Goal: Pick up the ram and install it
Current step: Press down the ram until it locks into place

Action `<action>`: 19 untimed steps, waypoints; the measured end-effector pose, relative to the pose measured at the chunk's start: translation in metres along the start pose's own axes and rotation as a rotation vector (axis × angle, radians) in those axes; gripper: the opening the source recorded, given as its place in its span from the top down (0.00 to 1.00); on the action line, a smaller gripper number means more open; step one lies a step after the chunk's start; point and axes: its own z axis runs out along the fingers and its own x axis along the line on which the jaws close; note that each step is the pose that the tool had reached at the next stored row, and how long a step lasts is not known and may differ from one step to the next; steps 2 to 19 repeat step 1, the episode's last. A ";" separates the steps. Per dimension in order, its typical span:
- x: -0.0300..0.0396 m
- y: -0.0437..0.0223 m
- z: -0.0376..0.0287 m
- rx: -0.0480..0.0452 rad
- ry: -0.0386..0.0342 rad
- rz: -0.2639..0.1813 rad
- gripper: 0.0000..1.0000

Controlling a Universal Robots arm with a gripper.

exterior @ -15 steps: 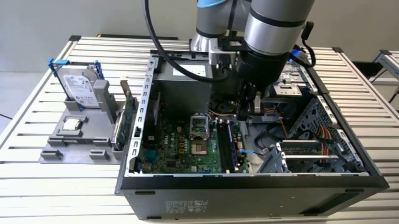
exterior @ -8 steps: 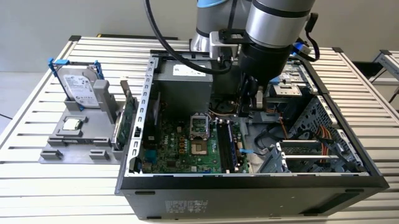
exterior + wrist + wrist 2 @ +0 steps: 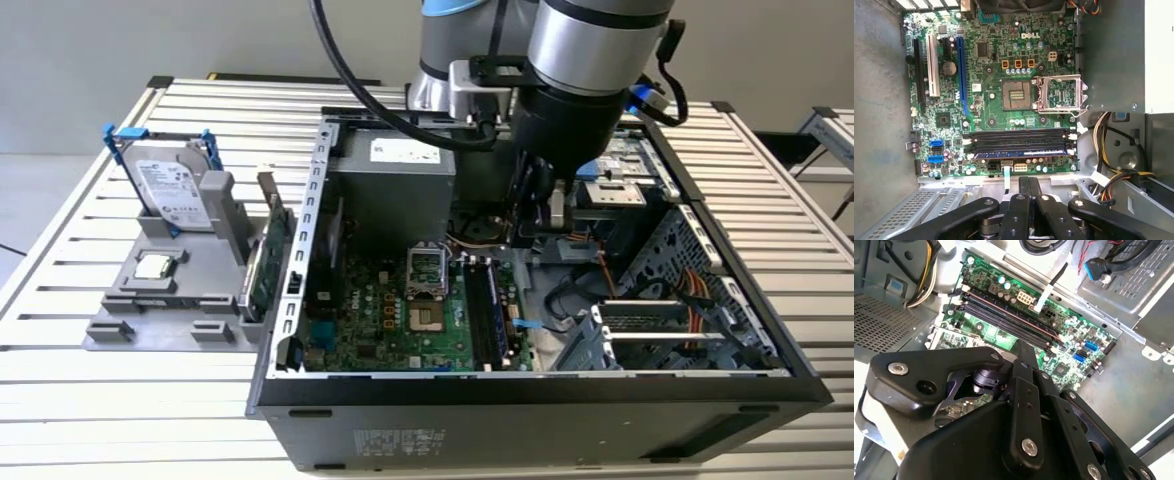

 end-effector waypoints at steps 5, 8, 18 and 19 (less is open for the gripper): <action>0.0000 0.0000 0.0000 0.0000 0.0000 0.000 1.00; 0.0000 0.0000 0.0000 0.0000 0.0000 0.000 1.00; 0.0000 0.0000 0.0000 0.0000 0.0000 0.000 1.00; 0.0000 0.0000 0.0000 0.0000 0.0000 0.000 1.00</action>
